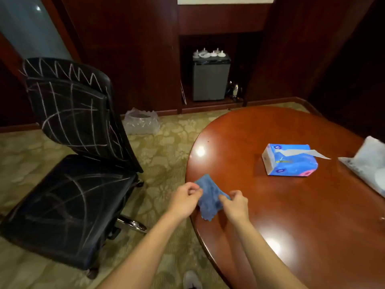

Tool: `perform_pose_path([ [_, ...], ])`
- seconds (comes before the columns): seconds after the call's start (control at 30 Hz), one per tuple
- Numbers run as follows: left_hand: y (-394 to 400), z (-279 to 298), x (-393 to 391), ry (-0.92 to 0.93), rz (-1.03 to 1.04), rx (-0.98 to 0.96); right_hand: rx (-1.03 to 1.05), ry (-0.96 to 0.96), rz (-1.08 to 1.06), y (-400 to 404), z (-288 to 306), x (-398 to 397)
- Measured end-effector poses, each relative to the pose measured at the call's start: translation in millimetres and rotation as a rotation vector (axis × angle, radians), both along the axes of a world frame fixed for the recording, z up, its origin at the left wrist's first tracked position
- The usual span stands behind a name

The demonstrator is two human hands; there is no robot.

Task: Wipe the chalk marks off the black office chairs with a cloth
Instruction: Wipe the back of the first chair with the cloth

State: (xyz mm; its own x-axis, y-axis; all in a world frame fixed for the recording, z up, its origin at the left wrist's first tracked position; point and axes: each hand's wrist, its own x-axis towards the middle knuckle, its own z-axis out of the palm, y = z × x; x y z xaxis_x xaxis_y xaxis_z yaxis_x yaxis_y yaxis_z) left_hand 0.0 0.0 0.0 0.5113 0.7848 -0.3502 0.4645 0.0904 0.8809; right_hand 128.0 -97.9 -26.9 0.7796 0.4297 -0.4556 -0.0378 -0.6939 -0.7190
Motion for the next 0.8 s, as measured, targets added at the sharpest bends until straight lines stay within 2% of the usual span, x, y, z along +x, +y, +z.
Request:
perform_pose_path([
  [0.07, 7.8, -9.5, 20.6, 0.135, -0.02, 0.124, -0.103, -0.001, 0.042, 8.5, -5.8, 8.7],
  [0.17, 6.9, -18.9, 38.7, 0.357, -0.068, 0.282, -0.139, 0.086, 0.091, 17.1, -18.4, 9.7],
  [0.3, -4.8, -35.7, 46.9, 0.501, -0.158, 0.278, -0.195, 0.019, 0.104, 17.1, -29.7, 5.9],
  [0.4, -0.8, -39.6, 51.9, 0.613, -0.099, 0.309, -0.197, -0.035, 0.076, 16.1, -32.4, 6.9],
  [0.5, 7.4, -42.5, 51.1, 0.679, -0.104, 0.228, -0.145, -0.096, 0.068, 21.2, -30.2, 5.7],
  [0.57, 9.6, -46.8, 44.6, 0.618, -0.057, 0.149, -0.061, -0.122, 0.073, 27.2, -25.9, 4.3],
  [0.67, 14.8, -52.9, 30.0, 0.422, 0.132, 0.011, 0.081, -0.077, 0.123, 40.4, -15.5, -1.1],
  [0.8, 35.8, -47.2, 5.6, 0.004, 0.495, -0.26, 0.252, -0.032, 0.198, 69.1, 7.0, -19.6],
])
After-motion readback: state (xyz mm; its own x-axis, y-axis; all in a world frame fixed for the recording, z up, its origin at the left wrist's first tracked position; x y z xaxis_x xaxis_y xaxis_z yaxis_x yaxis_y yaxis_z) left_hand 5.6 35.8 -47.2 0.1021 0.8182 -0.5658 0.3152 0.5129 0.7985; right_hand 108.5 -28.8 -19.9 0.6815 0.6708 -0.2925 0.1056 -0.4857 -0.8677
